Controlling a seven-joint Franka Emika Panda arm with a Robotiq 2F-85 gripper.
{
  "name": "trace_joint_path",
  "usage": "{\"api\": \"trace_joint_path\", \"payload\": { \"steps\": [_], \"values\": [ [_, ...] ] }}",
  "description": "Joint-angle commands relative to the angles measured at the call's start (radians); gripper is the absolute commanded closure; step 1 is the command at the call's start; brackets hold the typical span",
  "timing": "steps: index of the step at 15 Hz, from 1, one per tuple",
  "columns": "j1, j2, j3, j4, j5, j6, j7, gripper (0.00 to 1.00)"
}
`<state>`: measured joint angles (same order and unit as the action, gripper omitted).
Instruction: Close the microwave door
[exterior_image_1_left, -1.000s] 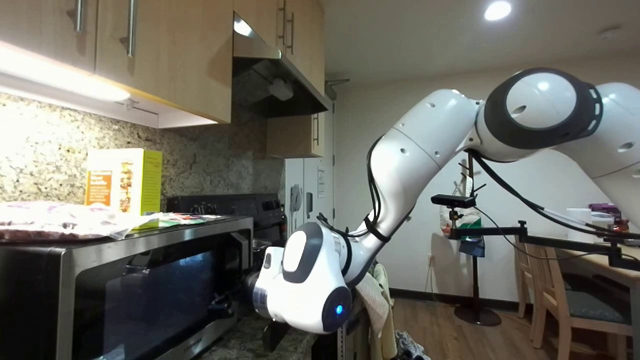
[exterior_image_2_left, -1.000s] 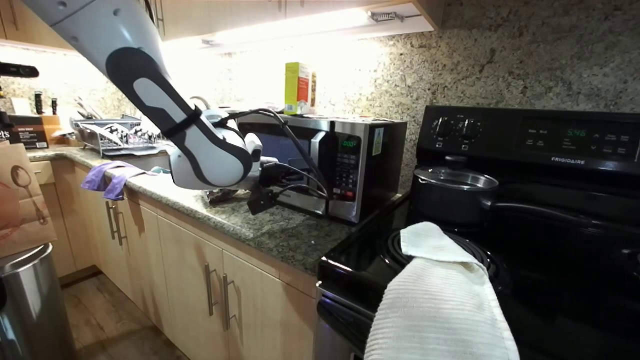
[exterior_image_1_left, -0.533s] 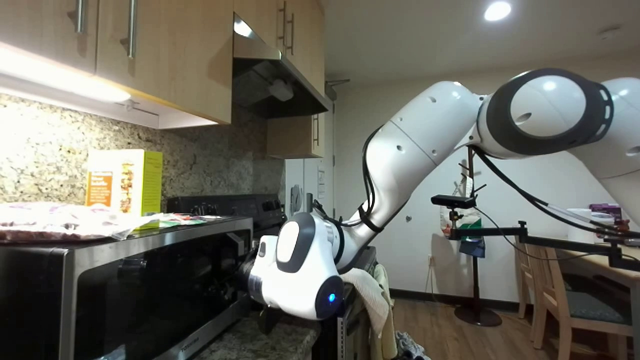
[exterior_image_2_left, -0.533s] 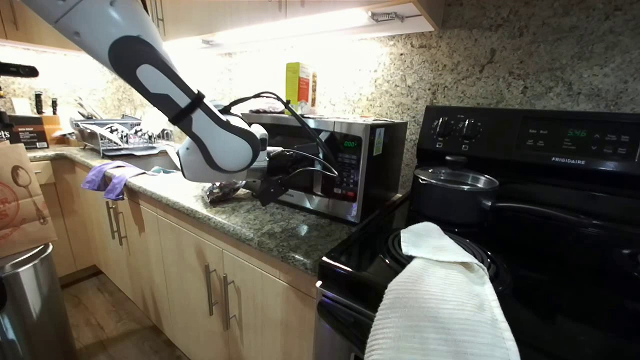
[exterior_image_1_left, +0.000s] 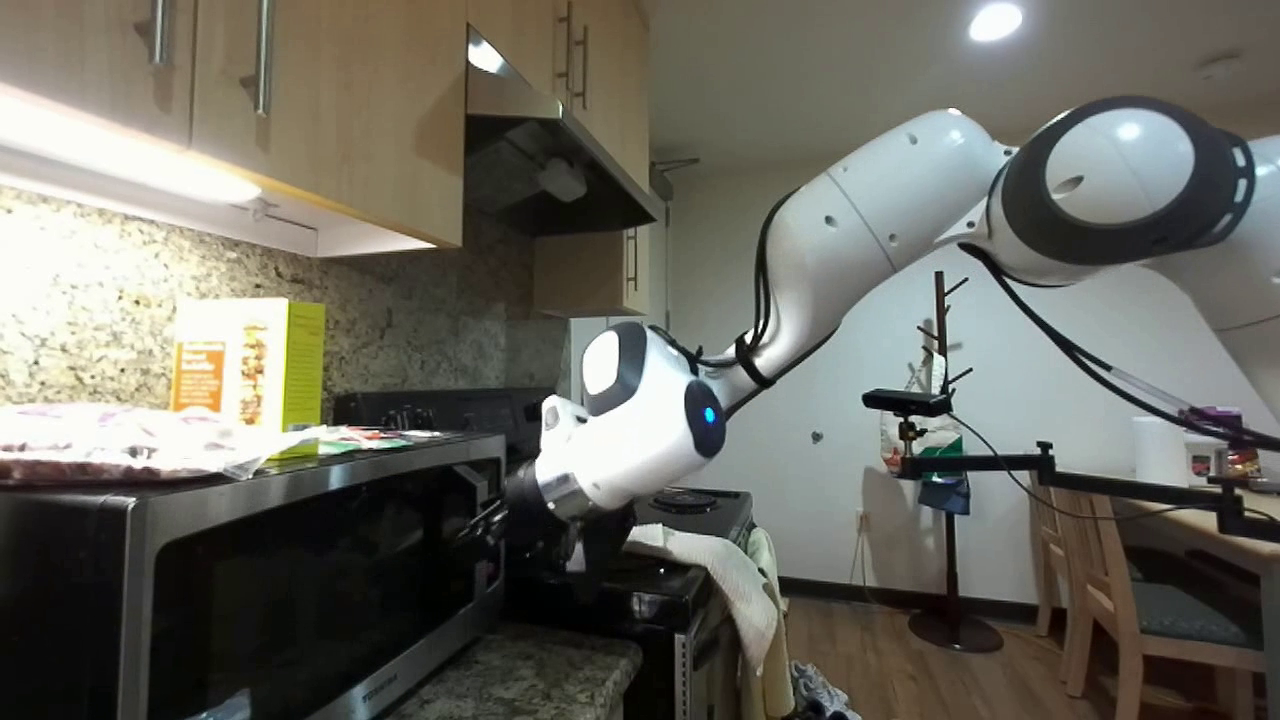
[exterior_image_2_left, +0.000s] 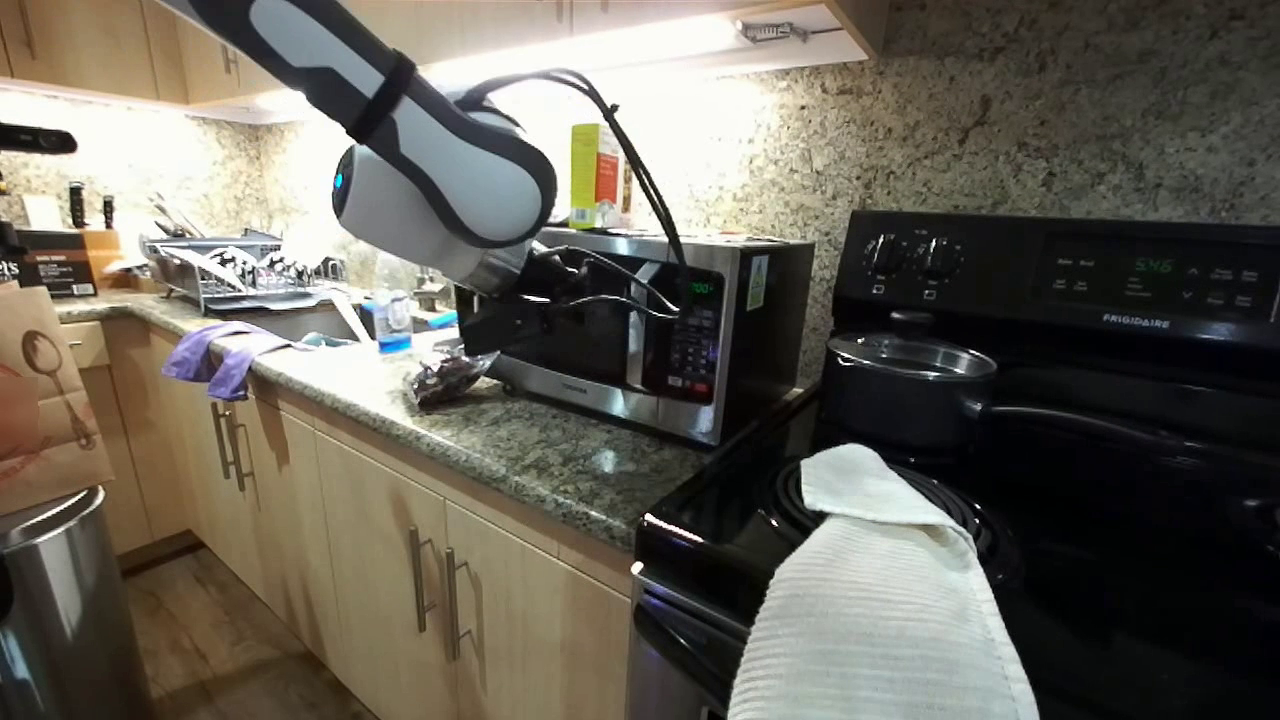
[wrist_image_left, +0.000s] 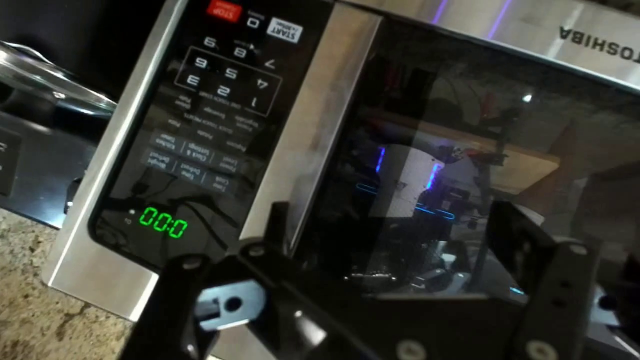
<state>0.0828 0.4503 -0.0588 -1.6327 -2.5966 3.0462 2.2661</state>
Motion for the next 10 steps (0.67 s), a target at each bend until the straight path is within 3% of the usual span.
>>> {"api": "trace_joint_path", "payload": {
  "steps": [1,2,8,10],
  "values": [
    [-0.012,-0.072,-0.031,0.027,0.021,0.256,-0.028,0.0],
    [-0.002,-0.041,-0.023,0.014,0.005,0.151,-0.002,0.0],
    [0.0,-0.025,-0.024,0.04,-0.003,0.198,-0.015,0.0],
    [0.172,-0.066,-0.254,-0.04,0.085,0.248,-0.077,0.0]
  ]
}}
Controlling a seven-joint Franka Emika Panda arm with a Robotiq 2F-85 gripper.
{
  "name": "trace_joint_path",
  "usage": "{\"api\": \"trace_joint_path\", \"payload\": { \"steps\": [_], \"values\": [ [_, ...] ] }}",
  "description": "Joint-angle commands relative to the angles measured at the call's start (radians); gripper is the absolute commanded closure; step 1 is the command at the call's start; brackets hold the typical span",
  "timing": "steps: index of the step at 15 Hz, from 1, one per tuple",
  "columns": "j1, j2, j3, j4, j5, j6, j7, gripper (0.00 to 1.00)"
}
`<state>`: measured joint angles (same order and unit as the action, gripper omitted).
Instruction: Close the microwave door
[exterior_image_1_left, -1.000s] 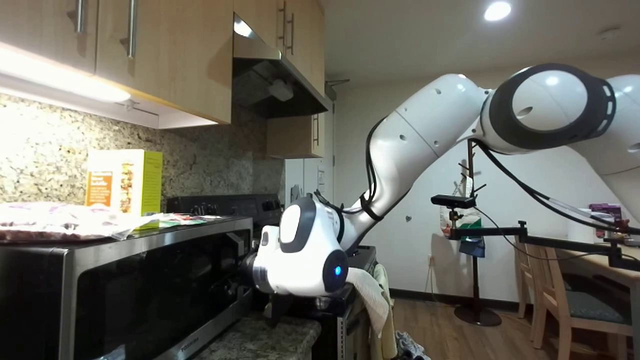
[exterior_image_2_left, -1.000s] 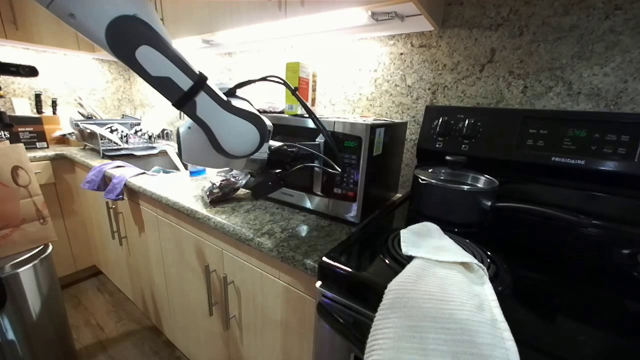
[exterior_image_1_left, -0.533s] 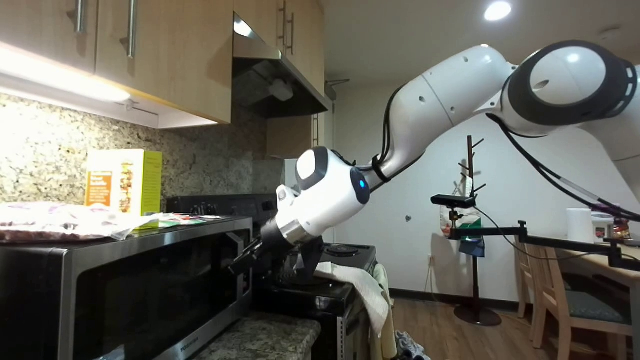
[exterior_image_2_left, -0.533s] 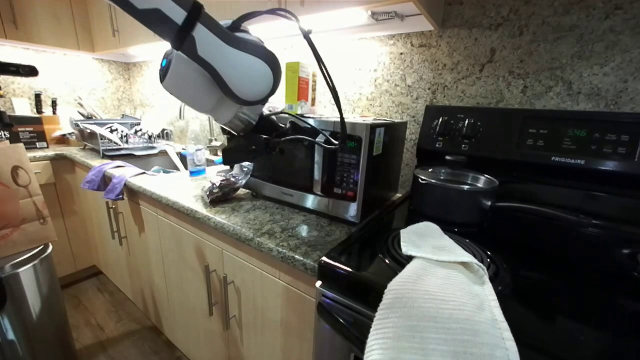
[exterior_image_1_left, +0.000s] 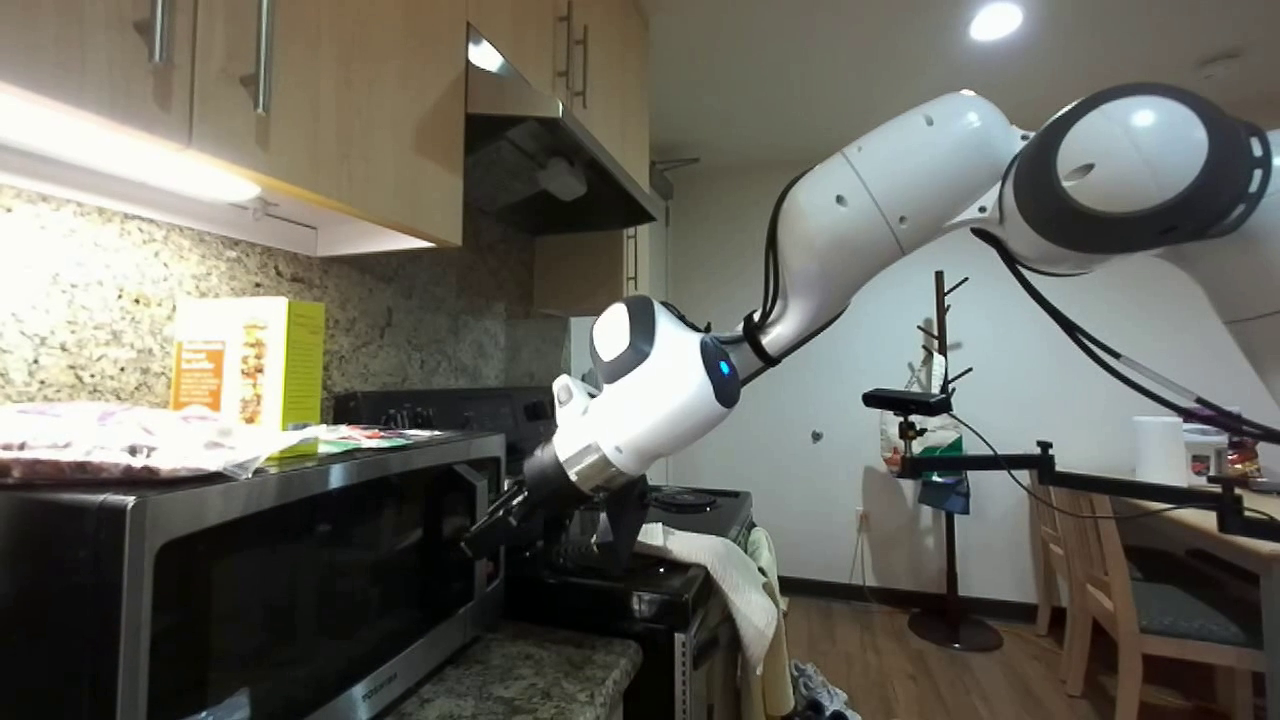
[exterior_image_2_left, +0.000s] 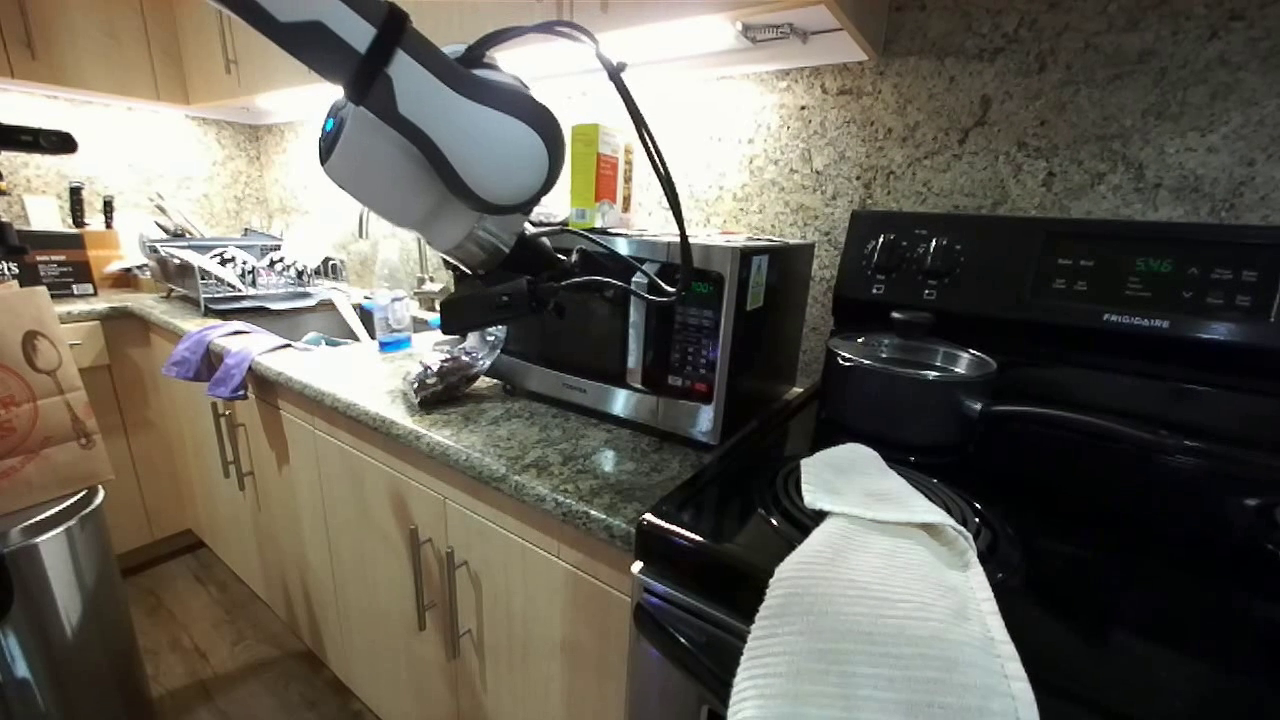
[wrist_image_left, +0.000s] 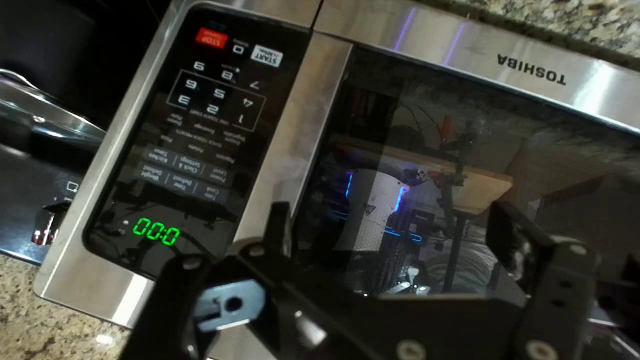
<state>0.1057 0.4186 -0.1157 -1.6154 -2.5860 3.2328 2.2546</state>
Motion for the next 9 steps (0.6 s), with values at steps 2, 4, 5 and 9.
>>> {"api": "trace_joint_path", "payload": {
  "steps": [2,4,5,9],
  "values": [
    [0.258,-0.056,-0.349,-0.104,0.063,0.12,-0.046,0.0],
    [0.374,-0.058,-0.514,-0.14,-0.049,0.146,0.038,0.0],
    [0.441,-0.04,-0.599,-0.124,-0.094,0.203,0.091,0.0],
    [0.719,0.02,-0.886,-0.116,-0.019,0.26,0.074,0.0]
  ]
}}
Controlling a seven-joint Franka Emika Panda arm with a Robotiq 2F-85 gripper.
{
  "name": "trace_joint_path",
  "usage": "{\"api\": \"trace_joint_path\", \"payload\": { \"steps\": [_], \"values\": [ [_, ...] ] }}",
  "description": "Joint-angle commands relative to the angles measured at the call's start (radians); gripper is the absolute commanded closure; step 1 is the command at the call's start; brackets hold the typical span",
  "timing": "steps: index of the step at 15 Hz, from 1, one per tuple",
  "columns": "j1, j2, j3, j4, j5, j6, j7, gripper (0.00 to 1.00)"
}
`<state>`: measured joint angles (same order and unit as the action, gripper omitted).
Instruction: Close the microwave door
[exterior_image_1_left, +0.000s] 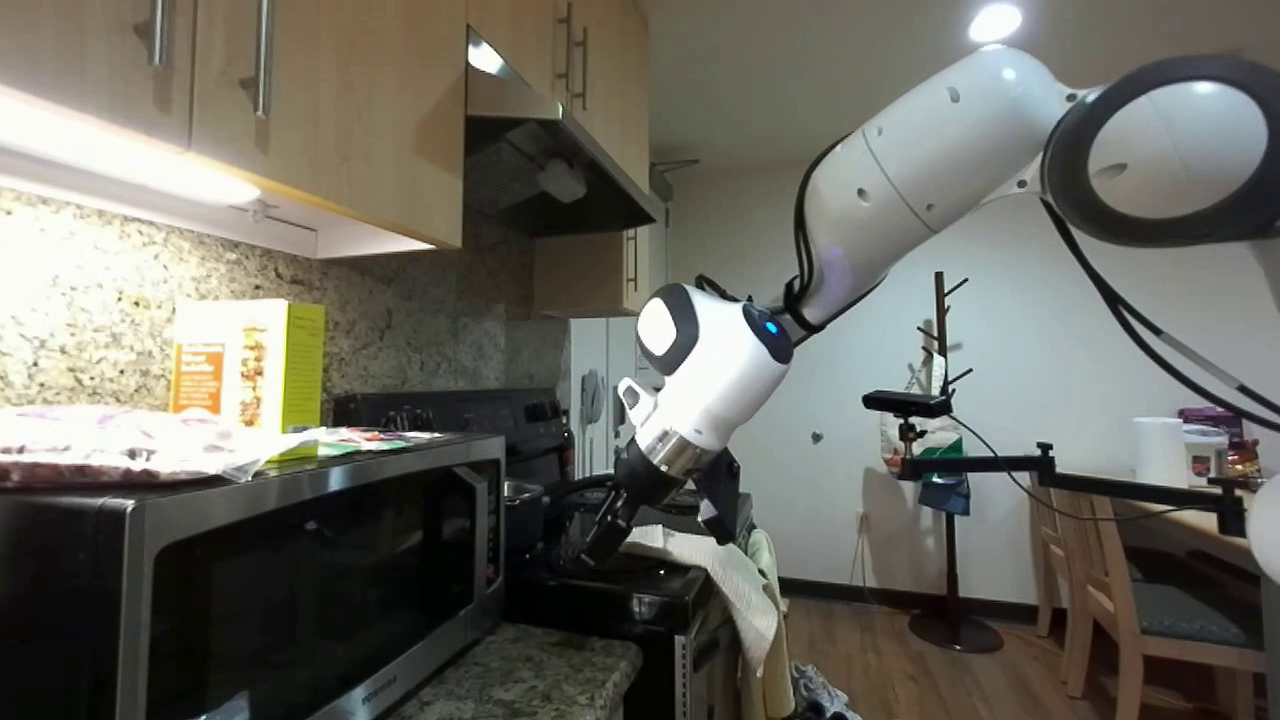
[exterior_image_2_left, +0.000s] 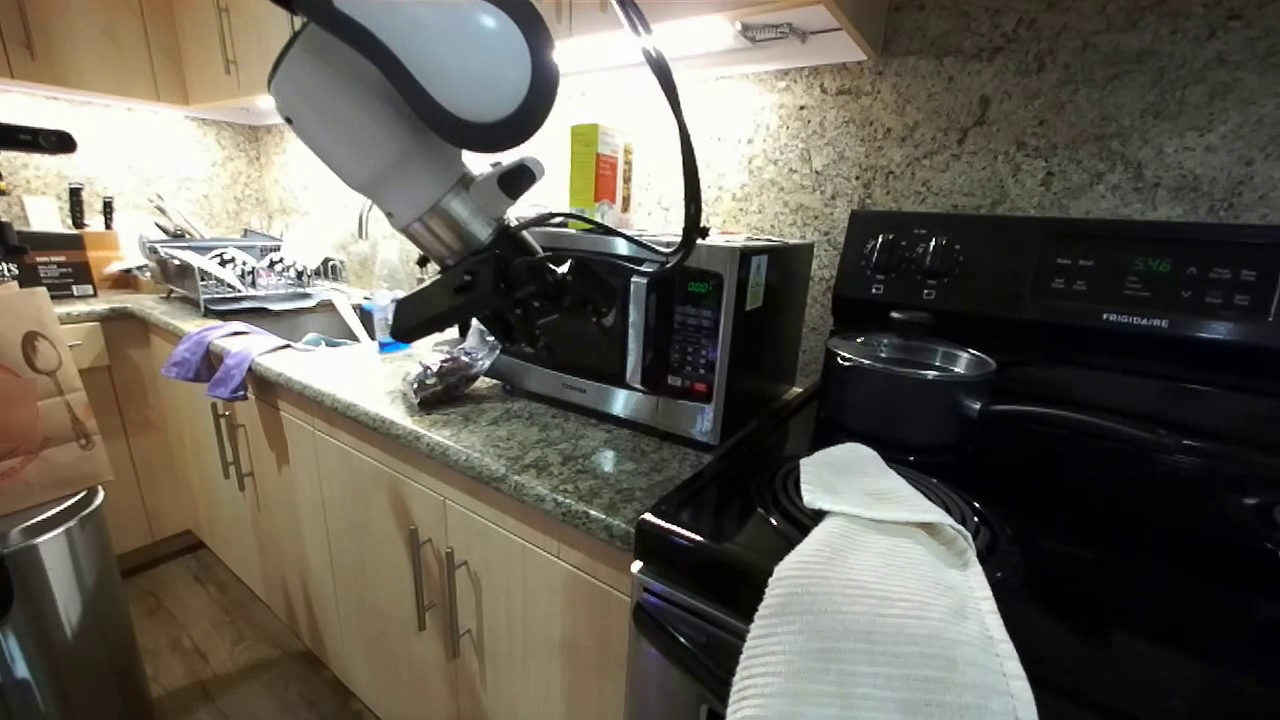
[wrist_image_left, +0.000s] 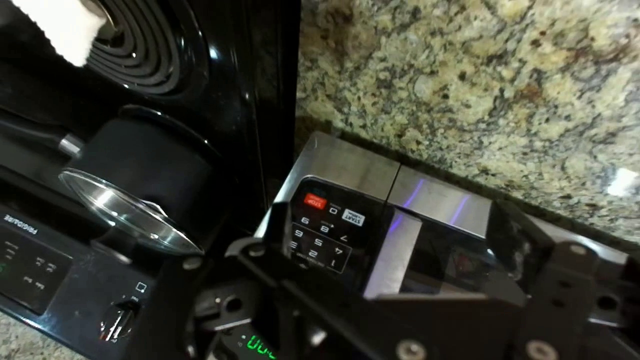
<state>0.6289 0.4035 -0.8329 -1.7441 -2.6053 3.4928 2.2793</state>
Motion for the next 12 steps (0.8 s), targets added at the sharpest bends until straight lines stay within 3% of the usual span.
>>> {"api": "trace_joint_path", "payload": {
  "steps": [1,3,5,7,12],
  "values": [
    [0.071,-0.001,-0.058,-0.027,0.003,-0.021,0.001,0.0],
    [0.176,0.01,-0.136,-0.018,0.003,-0.028,0.019,0.0],
    [0.201,0.017,-0.15,-0.006,0.003,-0.028,0.026,0.0],
    [0.077,-0.08,0.032,-0.099,0.032,-0.028,-0.015,0.0],
    [-0.107,-0.167,0.336,-0.222,0.076,-0.028,0.031,0.0]
  ]
}}
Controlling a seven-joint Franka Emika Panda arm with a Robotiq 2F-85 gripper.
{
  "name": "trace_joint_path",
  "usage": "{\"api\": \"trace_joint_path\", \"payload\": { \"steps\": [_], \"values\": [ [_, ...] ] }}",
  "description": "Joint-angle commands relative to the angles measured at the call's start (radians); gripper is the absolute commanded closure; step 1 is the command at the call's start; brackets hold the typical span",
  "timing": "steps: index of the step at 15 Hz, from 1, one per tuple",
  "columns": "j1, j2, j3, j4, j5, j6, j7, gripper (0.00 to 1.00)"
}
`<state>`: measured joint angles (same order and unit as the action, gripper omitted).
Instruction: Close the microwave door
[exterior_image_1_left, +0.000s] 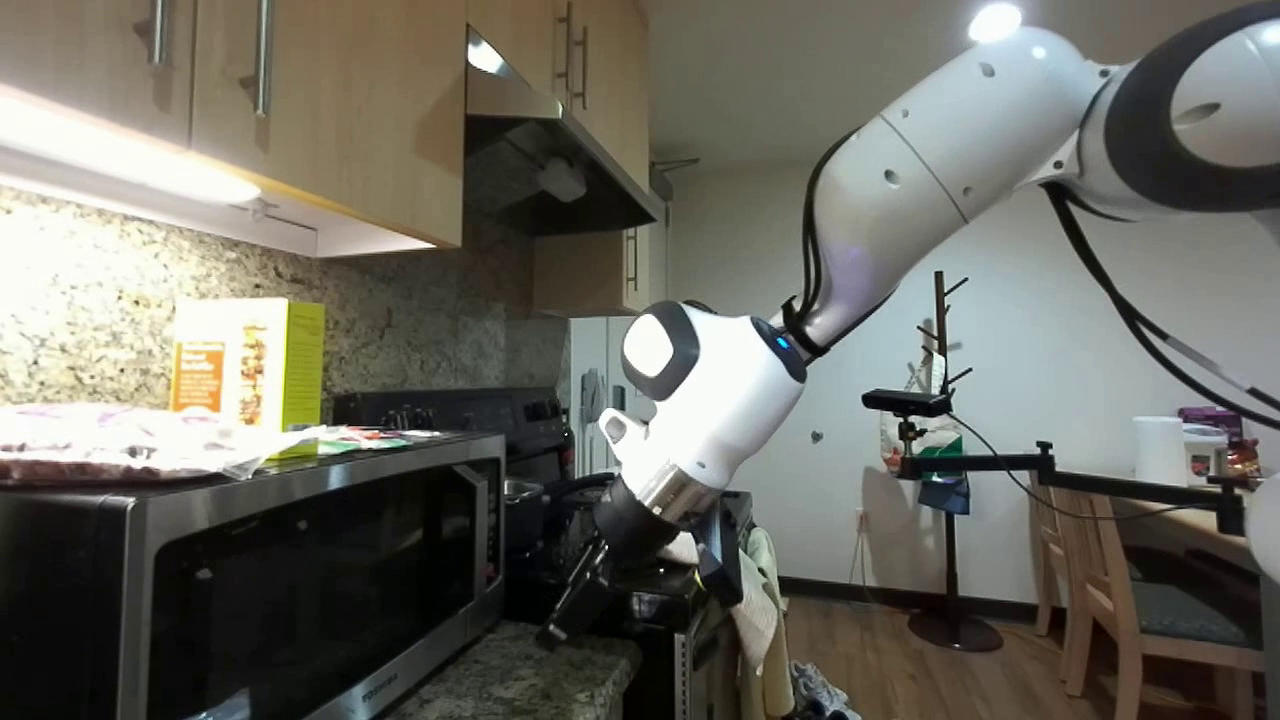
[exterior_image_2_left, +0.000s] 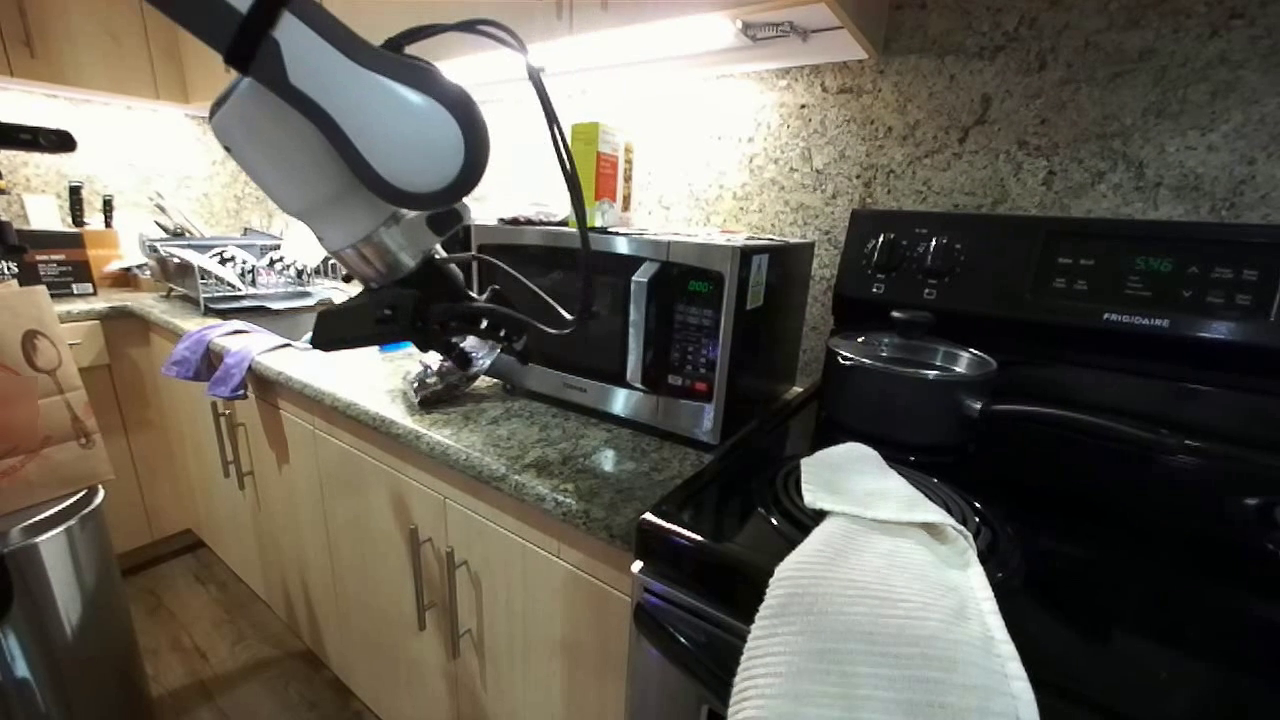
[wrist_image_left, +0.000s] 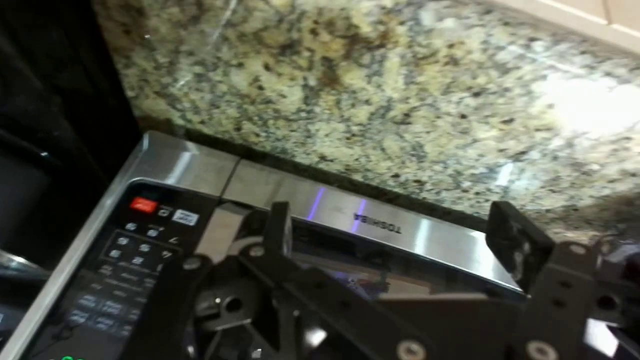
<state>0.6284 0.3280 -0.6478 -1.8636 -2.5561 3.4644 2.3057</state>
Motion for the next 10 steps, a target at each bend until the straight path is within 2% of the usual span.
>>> {"api": "trace_joint_path", "payload": {
  "steps": [1,5,6,7,8,10],
  "values": [
    [-0.148,-0.108,0.215,-0.137,0.028,0.0,0.015,0.0],
    [-0.272,-0.148,0.408,-0.26,0.024,0.0,0.122,0.0],
    [-0.349,-0.165,0.505,-0.287,0.07,0.0,0.098,0.0],
    [-0.248,-0.102,0.386,-0.215,0.03,0.0,0.092,0.0],
    [-0.267,-0.106,0.418,-0.23,0.036,-0.007,0.092,0.0],
    [-0.256,-0.102,0.404,-0.226,0.036,-0.009,0.092,0.0]
  ]
}}
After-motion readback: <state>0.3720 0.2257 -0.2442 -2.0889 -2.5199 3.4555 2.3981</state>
